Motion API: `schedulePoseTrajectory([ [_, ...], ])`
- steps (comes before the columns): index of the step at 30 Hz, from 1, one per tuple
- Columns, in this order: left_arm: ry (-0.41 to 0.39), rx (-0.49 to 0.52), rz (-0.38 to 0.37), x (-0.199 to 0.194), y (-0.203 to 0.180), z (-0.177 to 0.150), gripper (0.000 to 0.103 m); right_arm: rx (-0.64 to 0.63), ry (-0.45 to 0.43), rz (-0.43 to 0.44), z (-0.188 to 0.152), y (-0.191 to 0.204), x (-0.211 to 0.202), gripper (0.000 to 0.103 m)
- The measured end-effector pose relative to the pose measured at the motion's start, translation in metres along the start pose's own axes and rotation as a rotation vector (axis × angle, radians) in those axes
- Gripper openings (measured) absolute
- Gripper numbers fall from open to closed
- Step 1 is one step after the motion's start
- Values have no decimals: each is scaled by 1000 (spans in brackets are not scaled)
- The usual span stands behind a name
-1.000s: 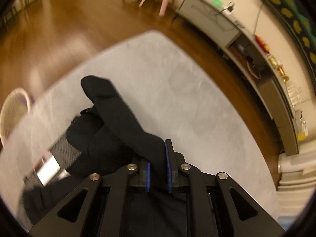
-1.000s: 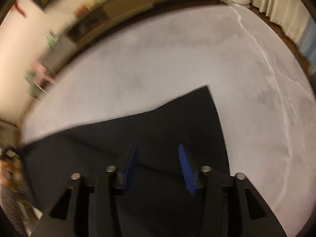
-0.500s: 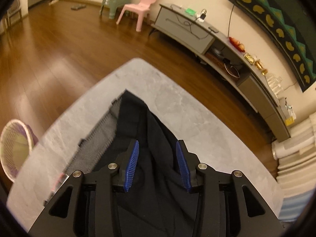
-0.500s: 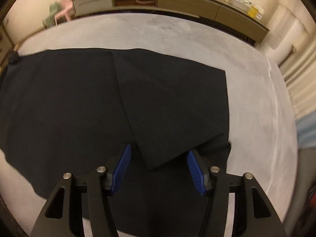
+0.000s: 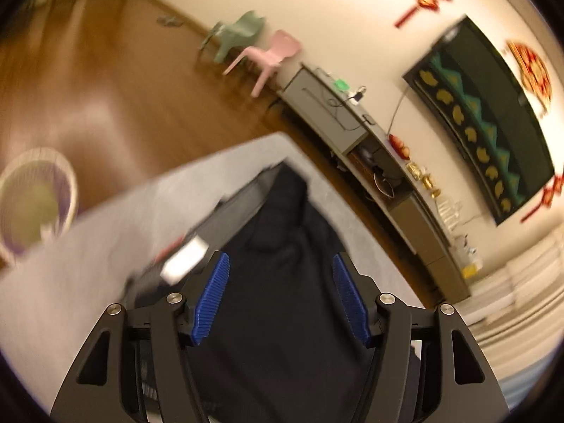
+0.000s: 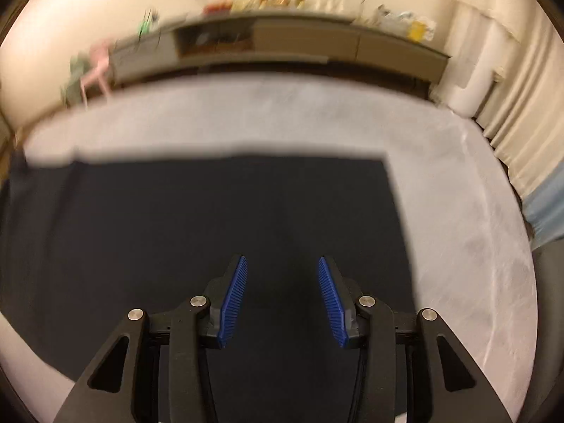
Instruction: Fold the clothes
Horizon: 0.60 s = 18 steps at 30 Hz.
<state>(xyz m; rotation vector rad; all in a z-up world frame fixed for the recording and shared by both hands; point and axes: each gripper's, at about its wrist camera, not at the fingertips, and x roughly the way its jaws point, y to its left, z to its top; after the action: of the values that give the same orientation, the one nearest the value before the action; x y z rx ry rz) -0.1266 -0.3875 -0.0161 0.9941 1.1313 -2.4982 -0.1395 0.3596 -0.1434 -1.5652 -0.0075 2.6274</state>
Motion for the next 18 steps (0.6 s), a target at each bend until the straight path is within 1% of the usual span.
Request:
schedulePoseTrajectory([
  [1,20,-17,1,3,11,-10,64,-11,28,-6,-7,5,4,44],
  [3,59,-55,0,12,31,-29,64,-8,19,-26,-14,2,4,46],
  [4,74,-74,5,16,38,-36,64,5,20,-30,-13,-9,2,46],
  [6,87,-94,6,17,47,-43,64,49,53,-53,-22,-24,-2,46],
  [11,28,-125,-27,3,47,-41,64,67,105,-164,-54,-36,-22,46],
  [13,2,-140,-36,-2,47,-40,64,92,130,-210,-63,-44,-29,46],
  [15,-24,-155,-46,-8,46,-39,64,90,167,-273,-66,-49,-34,46],
  [16,-24,-175,-57,-8,45,-39,64,81,188,-301,-66,-49,-34,47],
  [18,-9,-216,-85,-4,43,-38,64,47,260,-380,-59,-47,-34,48],
])
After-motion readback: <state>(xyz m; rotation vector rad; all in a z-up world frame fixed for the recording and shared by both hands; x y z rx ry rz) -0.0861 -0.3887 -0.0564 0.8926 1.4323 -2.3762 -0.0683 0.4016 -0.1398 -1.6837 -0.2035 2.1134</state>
